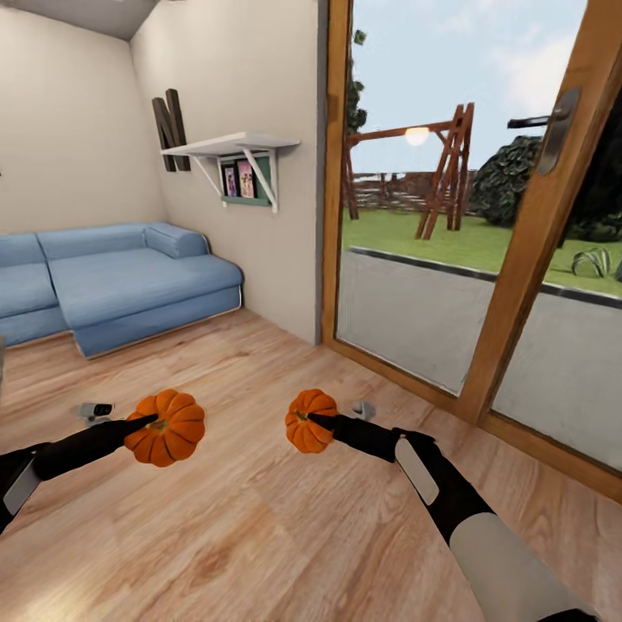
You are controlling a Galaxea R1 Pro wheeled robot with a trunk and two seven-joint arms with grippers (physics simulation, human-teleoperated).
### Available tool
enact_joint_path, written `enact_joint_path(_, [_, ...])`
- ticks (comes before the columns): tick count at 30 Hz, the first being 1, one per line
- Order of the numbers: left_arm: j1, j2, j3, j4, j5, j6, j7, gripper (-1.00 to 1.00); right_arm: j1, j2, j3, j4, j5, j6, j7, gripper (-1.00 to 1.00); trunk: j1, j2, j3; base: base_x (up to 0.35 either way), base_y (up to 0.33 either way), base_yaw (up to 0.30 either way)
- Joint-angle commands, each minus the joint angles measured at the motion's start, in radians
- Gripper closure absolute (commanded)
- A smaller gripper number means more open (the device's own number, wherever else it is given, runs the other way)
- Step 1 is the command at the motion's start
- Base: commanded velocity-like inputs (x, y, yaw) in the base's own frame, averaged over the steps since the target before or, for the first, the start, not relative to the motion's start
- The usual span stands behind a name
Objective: Place each of the two pumpkins and all three candles from the living room inside a cabinet in the living room (use any cabinet), then make sure every cabinet is closed, and position the cauldron so it is next to a table in the living room.
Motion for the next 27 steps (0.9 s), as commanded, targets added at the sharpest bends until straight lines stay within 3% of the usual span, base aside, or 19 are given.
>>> enact_joint_path(1, [-0.001, 0.0, 0.001, 0.0, 0.001, 0.01, -0.004, 1.0, -0.001, 0.0, 0.0, -0.001, -0.016, 0.009, -0.005, 1.0, 0.0, 0.0, -0.001, 0.0, 0.0, 0.3])
enact_joint_path(7, [0.0, -0.001, 0.001, 0.001, 0.001, 0.01, -0.001, 1.0, -0.001, 0.0, 0.0, -0.001, -0.016, 0.008, -0.012, 1.0, 0.0, 0.0, -0.003, 0.0, 0.0, 0.3])
enact_joint_path(15, [0.0, -0.004, 0.001, -0.002, -0.002, 0.01, 0.004, 1.0, -0.001, 0.0, -0.002, 0.0, -0.017, 0.007, -0.013, 1.0, -0.004, 0.001, 0.024, 0.0, 0.0, 0.297])
enact_joint_path(27, [0.0, -0.003, 0.002, -0.002, -0.003, 0.011, 0.004, 1.0, -0.001, 0.0, -0.002, 0.001, -0.016, 0.007, -0.013, 1.0, -0.048, 0.082, 0.052, 0.0, 0.0, 0.078])
